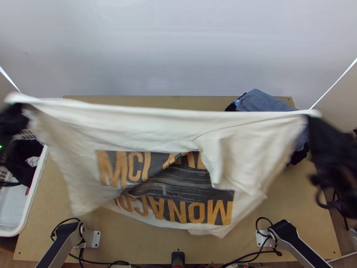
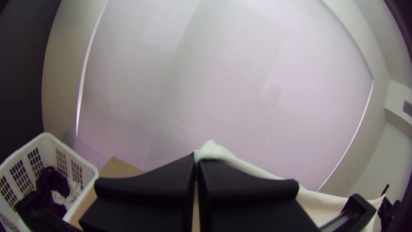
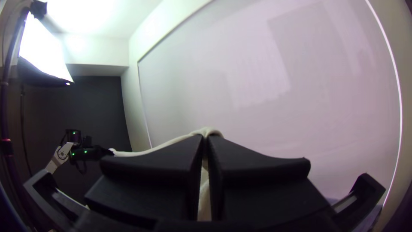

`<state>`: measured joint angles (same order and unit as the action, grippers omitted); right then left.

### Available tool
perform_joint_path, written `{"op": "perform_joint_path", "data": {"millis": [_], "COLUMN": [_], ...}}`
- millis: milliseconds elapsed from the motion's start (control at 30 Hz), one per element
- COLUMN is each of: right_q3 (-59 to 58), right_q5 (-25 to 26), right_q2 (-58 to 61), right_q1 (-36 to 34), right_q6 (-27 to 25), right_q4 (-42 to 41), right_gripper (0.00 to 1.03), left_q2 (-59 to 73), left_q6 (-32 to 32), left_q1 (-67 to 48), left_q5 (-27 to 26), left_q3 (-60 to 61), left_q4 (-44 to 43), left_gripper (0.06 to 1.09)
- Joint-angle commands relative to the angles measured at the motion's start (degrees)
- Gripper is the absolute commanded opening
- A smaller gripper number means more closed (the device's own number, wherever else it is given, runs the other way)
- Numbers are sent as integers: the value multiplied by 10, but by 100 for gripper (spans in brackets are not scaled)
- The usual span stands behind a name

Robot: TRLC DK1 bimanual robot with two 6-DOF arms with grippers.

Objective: Fold the t-shirt

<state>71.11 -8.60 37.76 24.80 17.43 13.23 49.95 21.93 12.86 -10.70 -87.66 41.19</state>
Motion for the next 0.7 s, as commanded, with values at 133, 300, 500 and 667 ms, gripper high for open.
{"op": "perform_joint_path", "data": {"millis": [133, 300, 500, 667], "right_q3": [-254, -284, -221, -102], "right_q5": [-5, -3, 40, 64], "right_q2": [116, 244, 365, 397], "right_q1": [16, 10, 6, -8], "right_q6": [59, 45, 26, 27], "right_q4": [-117, -226, -280, -274], "right_gripper": [3, 3, 3, 3], "left_q2": [19, 125, 294, 350], "left_q6": [-88, -105, -102, -91], "left_q1": [-39, -64, -79, -91], "left_q5": [18, 29, 57, 62], "left_q3": [334, 374, 311, 156], "left_q4": [-180, -291, -390, -335], "left_gripper": [10, 10, 10, 10]}}
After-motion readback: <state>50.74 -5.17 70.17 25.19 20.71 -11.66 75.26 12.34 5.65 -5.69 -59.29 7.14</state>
